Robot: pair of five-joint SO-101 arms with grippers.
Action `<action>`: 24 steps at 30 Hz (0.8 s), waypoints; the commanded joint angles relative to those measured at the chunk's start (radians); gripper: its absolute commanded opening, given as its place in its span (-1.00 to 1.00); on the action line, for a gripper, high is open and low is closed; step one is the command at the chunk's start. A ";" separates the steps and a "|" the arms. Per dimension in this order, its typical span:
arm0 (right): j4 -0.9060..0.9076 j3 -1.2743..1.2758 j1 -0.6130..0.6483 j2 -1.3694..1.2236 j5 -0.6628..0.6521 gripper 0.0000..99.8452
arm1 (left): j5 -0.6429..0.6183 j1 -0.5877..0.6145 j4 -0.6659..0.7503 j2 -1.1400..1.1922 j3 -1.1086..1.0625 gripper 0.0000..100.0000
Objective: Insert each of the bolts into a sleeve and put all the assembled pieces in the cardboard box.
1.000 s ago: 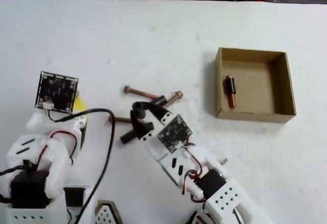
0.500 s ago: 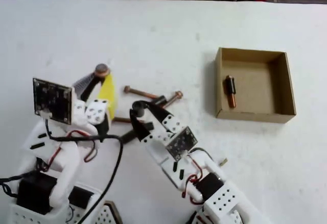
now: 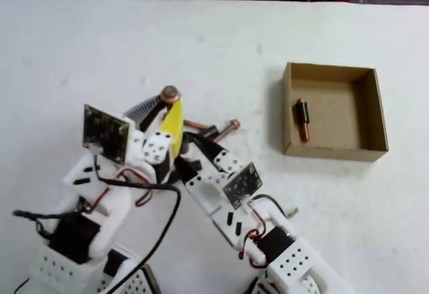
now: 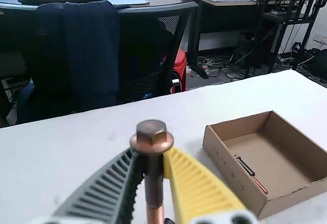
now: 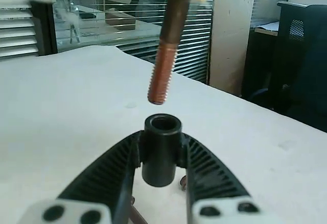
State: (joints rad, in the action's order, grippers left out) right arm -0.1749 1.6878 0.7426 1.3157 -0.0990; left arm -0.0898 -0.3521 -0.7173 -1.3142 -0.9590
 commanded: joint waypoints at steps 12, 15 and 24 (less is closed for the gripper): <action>-0.031 0.008 -0.031 0.016 0.015 -0.97 | -0.098 -0.015 0.115 -0.012 -0.025 -0.95; -0.031 0.008 -0.031 0.016 0.015 -0.97 | -0.098 -0.015 0.114 -0.012 -0.031 -0.95; -0.031 0.008 -0.031 0.016 0.015 -0.97 | -0.094 -0.093 0.087 -0.012 -0.031 -0.95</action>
State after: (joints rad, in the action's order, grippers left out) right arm -0.1749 1.6878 0.7196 1.3157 -0.0974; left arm -0.1803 -0.4289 -0.6375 -1.3126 -0.9958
